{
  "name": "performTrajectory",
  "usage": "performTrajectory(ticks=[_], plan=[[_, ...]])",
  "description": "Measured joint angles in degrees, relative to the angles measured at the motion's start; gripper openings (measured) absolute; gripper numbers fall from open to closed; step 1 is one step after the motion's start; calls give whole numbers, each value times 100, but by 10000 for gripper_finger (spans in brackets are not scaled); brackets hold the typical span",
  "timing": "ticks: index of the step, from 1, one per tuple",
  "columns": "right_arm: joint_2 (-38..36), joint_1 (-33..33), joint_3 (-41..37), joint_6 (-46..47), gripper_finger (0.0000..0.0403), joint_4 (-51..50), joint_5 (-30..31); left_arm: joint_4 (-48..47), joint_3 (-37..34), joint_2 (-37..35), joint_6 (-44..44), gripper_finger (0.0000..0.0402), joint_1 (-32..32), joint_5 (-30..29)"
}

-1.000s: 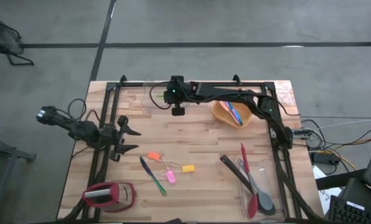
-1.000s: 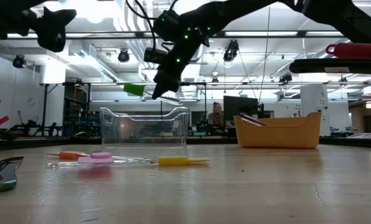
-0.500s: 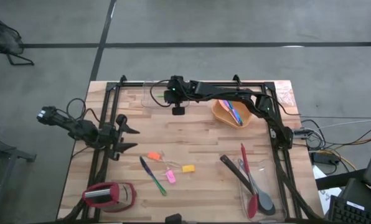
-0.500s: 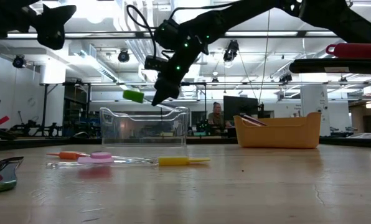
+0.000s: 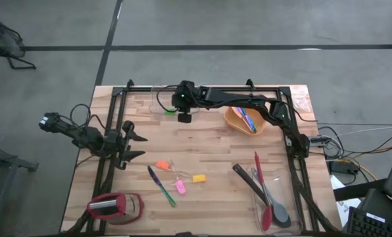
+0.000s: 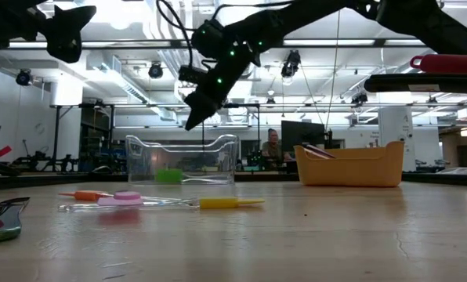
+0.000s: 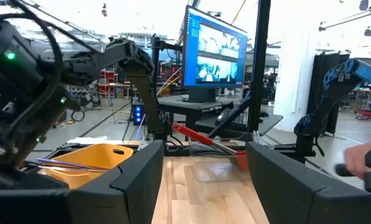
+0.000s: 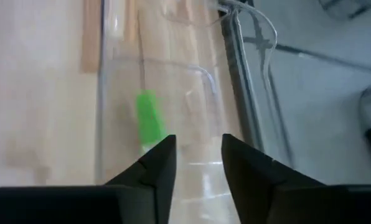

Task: Pick & Place Kitchen Items
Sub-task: Put the pink spatula into the top transparent bin

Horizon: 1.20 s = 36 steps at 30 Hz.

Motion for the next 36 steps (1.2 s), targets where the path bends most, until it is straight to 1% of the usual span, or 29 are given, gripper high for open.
performTrajectory(ticks=[2, 7, 10, 15, 19, 23, 27, 29, 32, 36], plan=[[0, 117, 97, 499, 139, -105, 8, 3, 2, 0, 1, 236, 0, 0], [-7, 614, 303, 824, 162, -717, 38, 66, 46, -11, 68, 236, 0, 2], [-7, 946, 341, 1207, 171, -981, 38, 54, 46, -11, 178, 236, 0, 4], [-7, 1508, 322, 1971, 181, -1236, 39, 12, 44, -65, 111, 236, 0, 7], [-7, 1972, 303, 2834, 182, -1208, 25, -188, 40, -135, 85, 236, 0, 7], [-9, 2366, 272, 3553, 172, -1095, 94, -254, 35, -147, 92, 236, 0, 7], [-13, 2730, 94, 3967, 158, -850, 478, -249, 3, -149, 92, 236, 0, 6], [-13, 2850, 14, 4224, 153, -792, 612, -257, -7, -142, 92, 236, 0, 7], [-17, 2923, -127, 4628, 148, -684, 658, -250, -7, -131, 93, 236, 0, 7], [-17, 3016, -441, 4956, 155, -252, 713, -250, -7, -127, 94, 236, 0, 6]])
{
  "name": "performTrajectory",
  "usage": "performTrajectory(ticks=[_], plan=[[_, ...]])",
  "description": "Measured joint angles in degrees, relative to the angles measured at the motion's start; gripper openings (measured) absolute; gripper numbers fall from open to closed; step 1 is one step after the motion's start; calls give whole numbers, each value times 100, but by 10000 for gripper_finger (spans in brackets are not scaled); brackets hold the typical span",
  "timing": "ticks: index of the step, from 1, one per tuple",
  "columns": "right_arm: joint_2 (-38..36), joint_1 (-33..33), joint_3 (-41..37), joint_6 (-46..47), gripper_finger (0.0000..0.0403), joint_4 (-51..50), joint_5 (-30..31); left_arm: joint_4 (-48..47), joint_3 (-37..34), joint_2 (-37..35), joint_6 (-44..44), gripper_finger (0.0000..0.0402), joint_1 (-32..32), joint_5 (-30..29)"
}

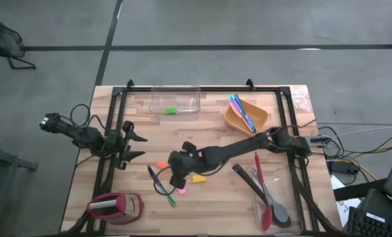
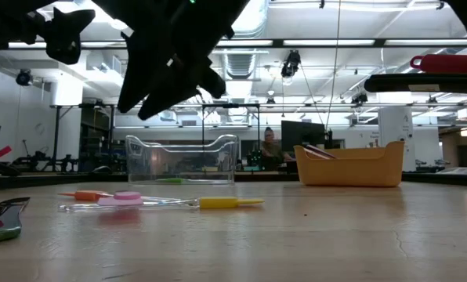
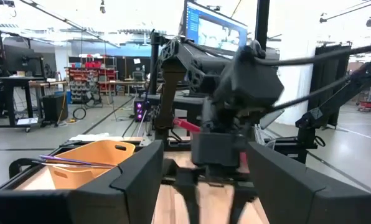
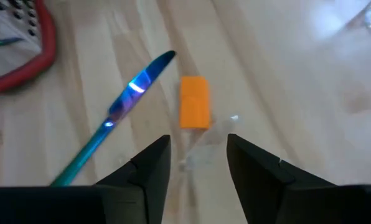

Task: Pick & Place Kitchen Items
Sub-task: Put the pink spatula into the top transparent bin

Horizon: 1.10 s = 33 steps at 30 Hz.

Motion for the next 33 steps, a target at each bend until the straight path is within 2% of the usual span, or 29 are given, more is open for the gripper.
performTrajectory(ticks=[9, 16, 28, 33], plan=[[11, 75, -570, 666, 212, 543, 170, 0, 0, 0, 0, 236, 0, 0], [195, 163, -795, 769, 235, 1153, 267, -34, -2, 17, 2, 236, -2, 0], [504, 237, -852, 745, 217, 1494, 507, -103, -2, 96, 4, 236, -1, -2], [666, 257, -859, 787, 210, 1435, 421, -104, -2, 111, 2, 236, -2, -2]])
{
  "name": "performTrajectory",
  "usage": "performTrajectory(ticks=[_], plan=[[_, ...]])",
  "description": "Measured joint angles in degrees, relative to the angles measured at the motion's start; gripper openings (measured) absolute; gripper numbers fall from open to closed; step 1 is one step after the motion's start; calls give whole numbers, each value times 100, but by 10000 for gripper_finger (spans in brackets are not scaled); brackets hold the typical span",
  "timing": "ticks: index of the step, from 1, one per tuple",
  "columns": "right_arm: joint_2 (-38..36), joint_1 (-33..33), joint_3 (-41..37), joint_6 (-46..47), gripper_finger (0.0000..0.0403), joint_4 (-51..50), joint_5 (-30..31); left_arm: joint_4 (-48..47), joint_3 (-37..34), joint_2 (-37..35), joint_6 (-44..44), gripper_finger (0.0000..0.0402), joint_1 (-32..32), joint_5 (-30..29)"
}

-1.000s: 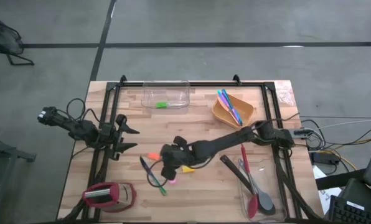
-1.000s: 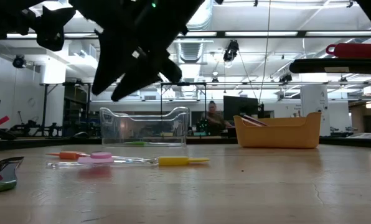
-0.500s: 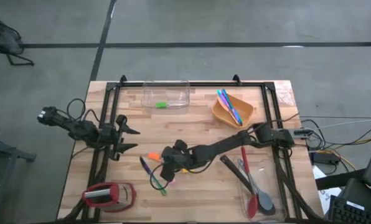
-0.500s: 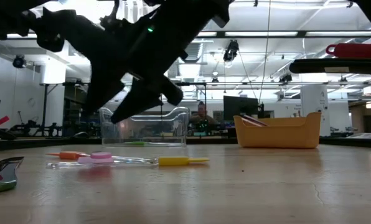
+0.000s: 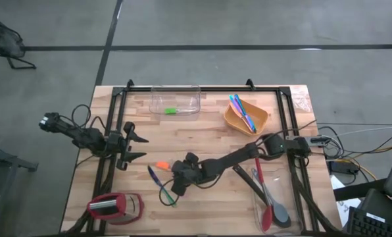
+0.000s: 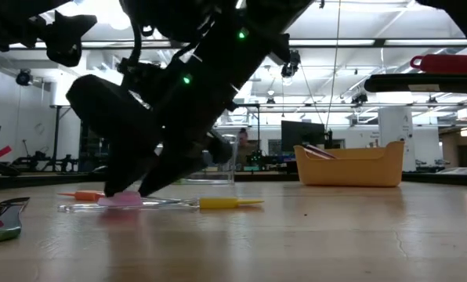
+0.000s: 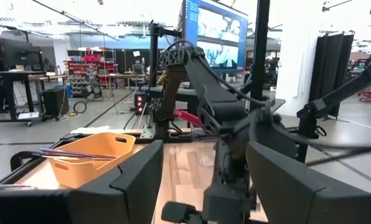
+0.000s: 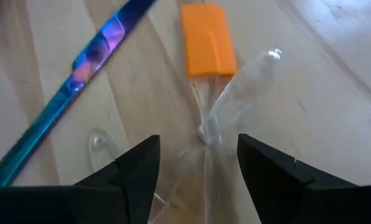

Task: Pick & Place Kitchen Items
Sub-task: Put the pink spatula into the top transparent bin

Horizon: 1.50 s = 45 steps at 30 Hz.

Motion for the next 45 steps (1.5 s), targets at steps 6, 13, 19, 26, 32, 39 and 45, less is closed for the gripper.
performTrajectory(ticks=[6, 13, 19, 26, 32, 39, 45], plan=[[119, -4, 5, 15, 202, 48, -14, -34, -2, 27, 0, 236, 0, 0], [117, -4, 20, -9, 157, -261, 3, -29, -2, 36, 0, 236, 0, 0], [114, -9, 24, -69, 92, -382, 5, -27, -2, 36, 0, 236, 1, 0], [114, -4, 133, -367, 23, -494, 7, -11, -2, 36, 0, 236, 1, 0], [136, -4, 444, -548, 27, -1038, 194, -14, -2, 37, 0, 236, 0, 0], [145, -7, 827, -797, 23, -1540, 453, -17, -2, 36, 0, 236, 0, 0], [143, -21, 1071, -1224, 11, -1550, 458, -24, -2, 36, 0, 236, 0, 0]])
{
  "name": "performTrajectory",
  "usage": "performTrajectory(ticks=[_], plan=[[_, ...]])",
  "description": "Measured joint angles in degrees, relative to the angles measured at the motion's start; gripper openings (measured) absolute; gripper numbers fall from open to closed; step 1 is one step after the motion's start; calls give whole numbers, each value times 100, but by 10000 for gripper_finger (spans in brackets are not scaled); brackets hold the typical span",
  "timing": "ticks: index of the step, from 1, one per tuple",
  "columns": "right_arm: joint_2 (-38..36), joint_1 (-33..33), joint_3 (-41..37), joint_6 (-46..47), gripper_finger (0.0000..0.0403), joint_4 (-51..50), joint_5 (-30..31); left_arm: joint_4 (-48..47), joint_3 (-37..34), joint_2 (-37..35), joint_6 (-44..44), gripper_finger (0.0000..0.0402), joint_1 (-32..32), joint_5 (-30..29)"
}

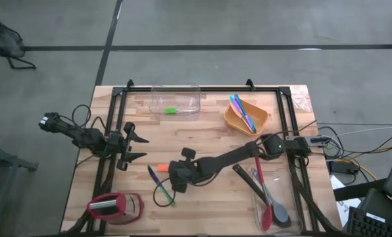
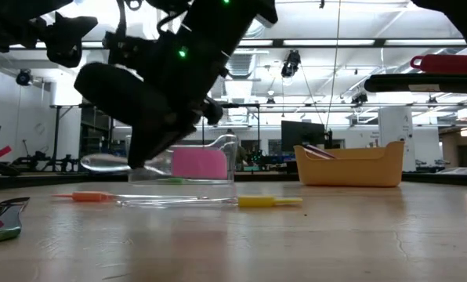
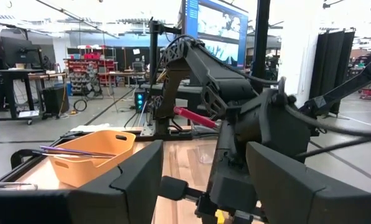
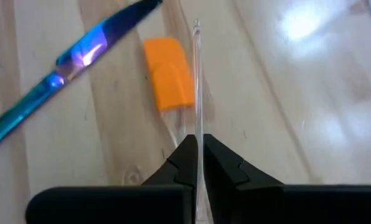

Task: Pick & Place Kitchen Items
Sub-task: Put the pink spatula into the top transparent bin

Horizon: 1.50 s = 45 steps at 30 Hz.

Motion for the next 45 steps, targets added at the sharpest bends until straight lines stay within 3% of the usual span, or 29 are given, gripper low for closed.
performTrajectory(ticks=[12, 31, 39, 45], plan=[[-16, -459, 590, -722, 12, -757, 420, -5, -2, 0, 0, 236, 1, 0], [-27, -2316, 1706, -2795, 13, -1069, 413, 8, -2, 0, -1, 236, 1, -1], [-27, -2885, 1676, -3426, 13, -206, -848, -2, -2, 0, 0, 236, 2, 0], [-27, -3178, 1620, -3201, 13, 13, -949, -7, -2, 0, 0, 236, 0, 0]])
